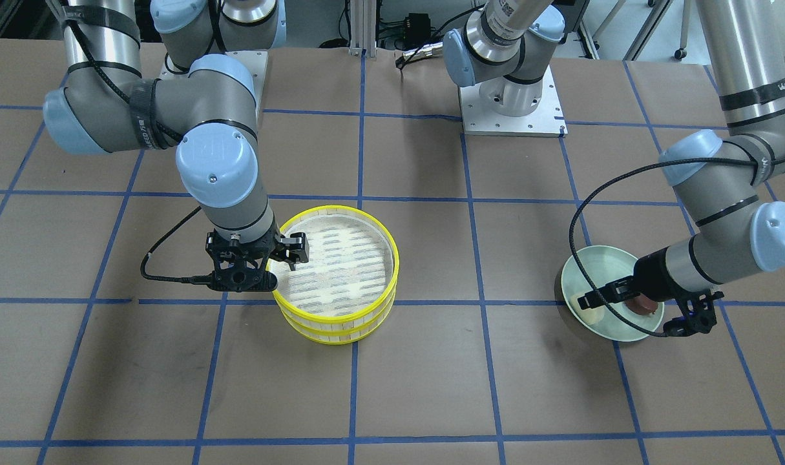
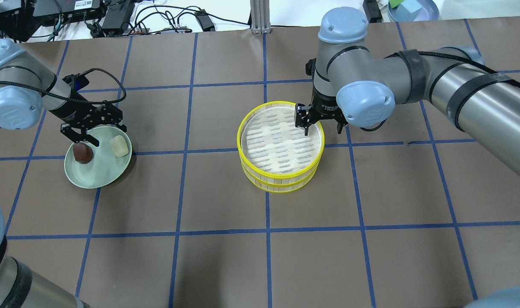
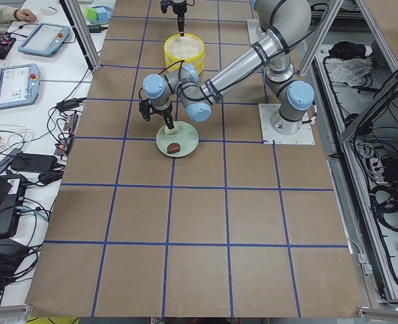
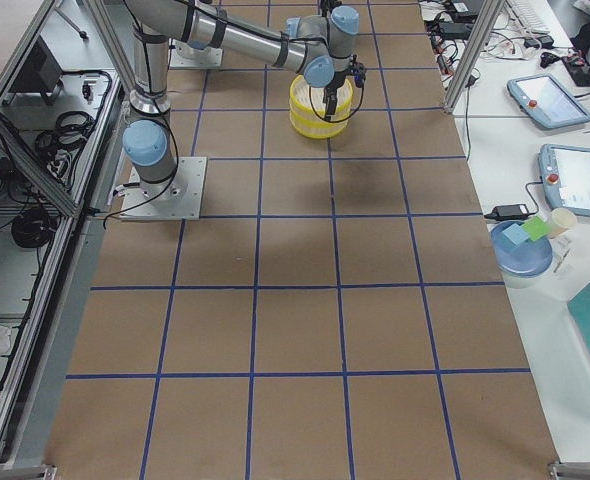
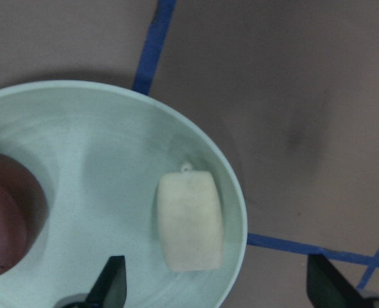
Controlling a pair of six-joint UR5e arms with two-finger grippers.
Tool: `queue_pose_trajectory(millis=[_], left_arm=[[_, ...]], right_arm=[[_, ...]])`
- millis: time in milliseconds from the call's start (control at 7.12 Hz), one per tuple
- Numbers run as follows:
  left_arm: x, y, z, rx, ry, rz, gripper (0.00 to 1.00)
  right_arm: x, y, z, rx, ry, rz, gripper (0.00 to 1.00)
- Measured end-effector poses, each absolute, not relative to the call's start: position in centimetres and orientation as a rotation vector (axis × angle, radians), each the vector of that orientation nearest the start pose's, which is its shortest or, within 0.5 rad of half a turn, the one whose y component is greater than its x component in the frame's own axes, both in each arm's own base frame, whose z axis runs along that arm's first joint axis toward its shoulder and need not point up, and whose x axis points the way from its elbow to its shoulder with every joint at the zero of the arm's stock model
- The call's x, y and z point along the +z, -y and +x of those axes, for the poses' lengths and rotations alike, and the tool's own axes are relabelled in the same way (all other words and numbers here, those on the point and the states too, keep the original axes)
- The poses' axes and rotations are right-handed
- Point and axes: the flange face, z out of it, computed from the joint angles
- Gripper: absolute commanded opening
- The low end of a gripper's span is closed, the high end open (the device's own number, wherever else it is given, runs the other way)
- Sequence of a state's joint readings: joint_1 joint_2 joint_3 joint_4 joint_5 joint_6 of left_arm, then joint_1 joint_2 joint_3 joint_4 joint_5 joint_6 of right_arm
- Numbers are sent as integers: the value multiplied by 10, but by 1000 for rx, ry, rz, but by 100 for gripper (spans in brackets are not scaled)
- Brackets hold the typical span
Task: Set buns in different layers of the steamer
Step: 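Grasp the white bun with left gripper while right gripper grips top tier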
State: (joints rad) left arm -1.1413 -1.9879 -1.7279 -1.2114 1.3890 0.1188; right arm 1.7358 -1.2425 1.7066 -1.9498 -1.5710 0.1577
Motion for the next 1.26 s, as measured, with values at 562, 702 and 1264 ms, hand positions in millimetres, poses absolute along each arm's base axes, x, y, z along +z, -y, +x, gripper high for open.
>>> queue_pose_trajectory(millis=[562, 702, 1264], left_arm=[[201, 593, 110, 325, -3291, -580, 99], [196, 594, 110, 328, -3295, -584, 81], [191, 607, 114, 293, -3299, -581, 0]], right_arm=[[276, 548, 226, 152, -3154, -15, 3], [280, 547, 226, 149, -3154, -19, 3], [379, 520, 213, 96, -3148, -62, 0]])
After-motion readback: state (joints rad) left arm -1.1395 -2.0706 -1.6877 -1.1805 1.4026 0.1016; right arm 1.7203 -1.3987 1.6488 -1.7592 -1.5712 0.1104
